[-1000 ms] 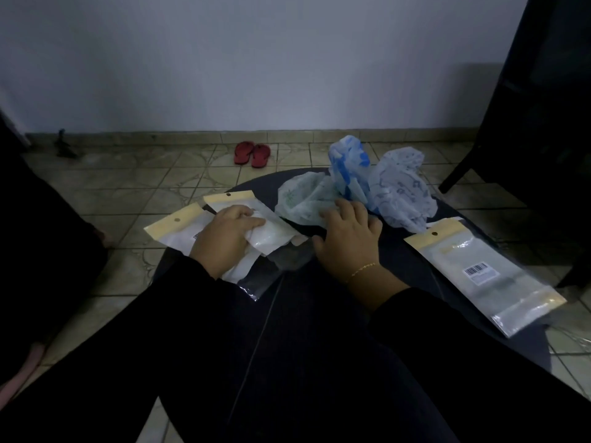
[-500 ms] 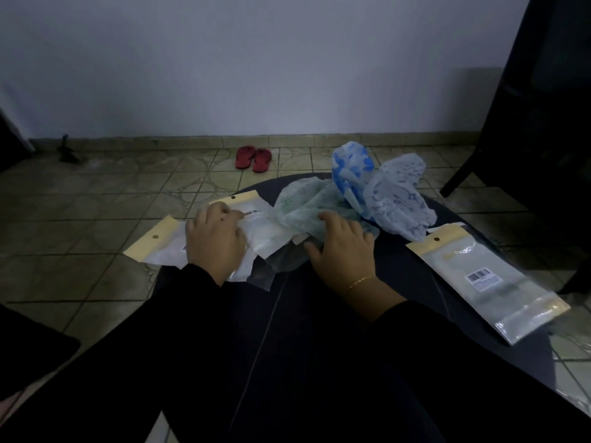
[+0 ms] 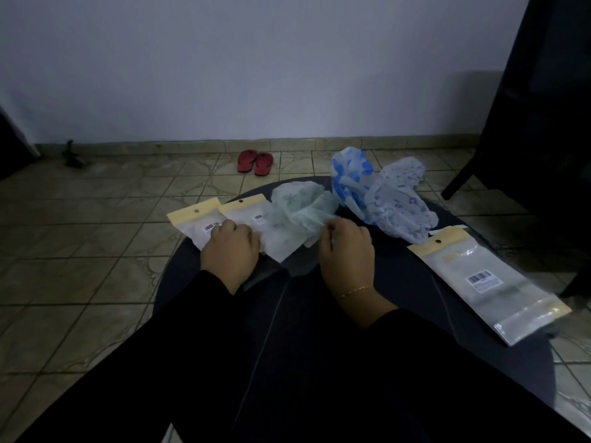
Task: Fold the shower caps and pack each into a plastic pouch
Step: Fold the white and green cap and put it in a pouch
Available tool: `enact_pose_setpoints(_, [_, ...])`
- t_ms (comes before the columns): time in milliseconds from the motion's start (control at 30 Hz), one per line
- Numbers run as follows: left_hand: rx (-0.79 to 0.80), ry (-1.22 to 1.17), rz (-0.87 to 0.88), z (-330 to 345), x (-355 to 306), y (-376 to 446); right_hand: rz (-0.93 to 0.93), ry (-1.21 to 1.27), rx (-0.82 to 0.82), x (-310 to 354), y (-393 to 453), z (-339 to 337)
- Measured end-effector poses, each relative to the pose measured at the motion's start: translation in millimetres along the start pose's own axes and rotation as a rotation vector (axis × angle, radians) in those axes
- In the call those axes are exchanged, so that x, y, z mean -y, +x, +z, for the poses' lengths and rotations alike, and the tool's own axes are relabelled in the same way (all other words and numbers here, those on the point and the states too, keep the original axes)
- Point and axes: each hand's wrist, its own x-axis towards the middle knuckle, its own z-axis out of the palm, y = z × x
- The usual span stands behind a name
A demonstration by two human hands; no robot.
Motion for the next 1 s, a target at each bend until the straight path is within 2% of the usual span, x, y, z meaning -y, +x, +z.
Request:
enact_pose_setpoints(100, [-0.014, -0.147, -0.005, 2, 1, -3, -0.002, 0.2, -0.109, 6, -7, -5])
enact_pose_setpoints(200, [0.049, -0.292, -0.058, -3, -2, -4, -0.062, 0.301, -0.141, 8, -18, -10])
enact_pose_setpoints(267, [0.041, -0.403, -0.143, -9, -4, -5, -0.139, 0.318, -0.113, 4, -28, -13])
enact_pose_setpoints(367, [-0.05, -0.376, -0.229, -18, -6, -13, -0.216, 0.325, -0.022, -10, -47, -16])
enact_pose_setpoints(433, [-0.011, -0.549, -0.236, -29, -11, -23, -0.252, 0.325, 0.053, -21, -55, -19])
enact_pose_setpoints(500, [0.074, -0.812, -0.29, -41, -20, -35, -0.319, 0.276, 0.098, -29, -62, -28])
enact_pose_setpoints(533, [0.115, -0.856, -0.31, -46, -23, -41, -0.371, 0.218, 0.105, -32, -65, -32])
enact_pose_setpoints(633, [0.292, -0.751, -0.273, -59, -23, -58, -0.476, -0.11, 0.141, -42, -76, -47])
enact_pose_setpoints(700, [0.406, -0.676, -0.208, -64, -20, -69, -0.418, -0.246, 0.275, -43, -82, -58])
enact_pose_setpoints(767, [0.479, -0.663, -0.148, -68, -19, -79, -0.246, -0.206, 0.45, -41, -86, -69])
enact_pose_setpoints(833, [0.526, -0.683, -0.116, -73, -24, -88, 0.032, 0.081, 0.497, -33, -91, -80])
enact_pose_setpoints(900, [0.571, -0.765, -0.134, -75, -31, -98, 0.296, 0.474, 0.423, -18, -94, -95])
enact_pose_setpoints(933, [0.604, -0.854, -0.151, -76, -36, -104, 0.383, 0.605, 0.42, -12, -94, -101])
enact_pose_setpoints(1000, [0.682, -1.057, -0.183, -75, -46, -115, 0.475, 0.723, 0.523, -6, -94, -111])
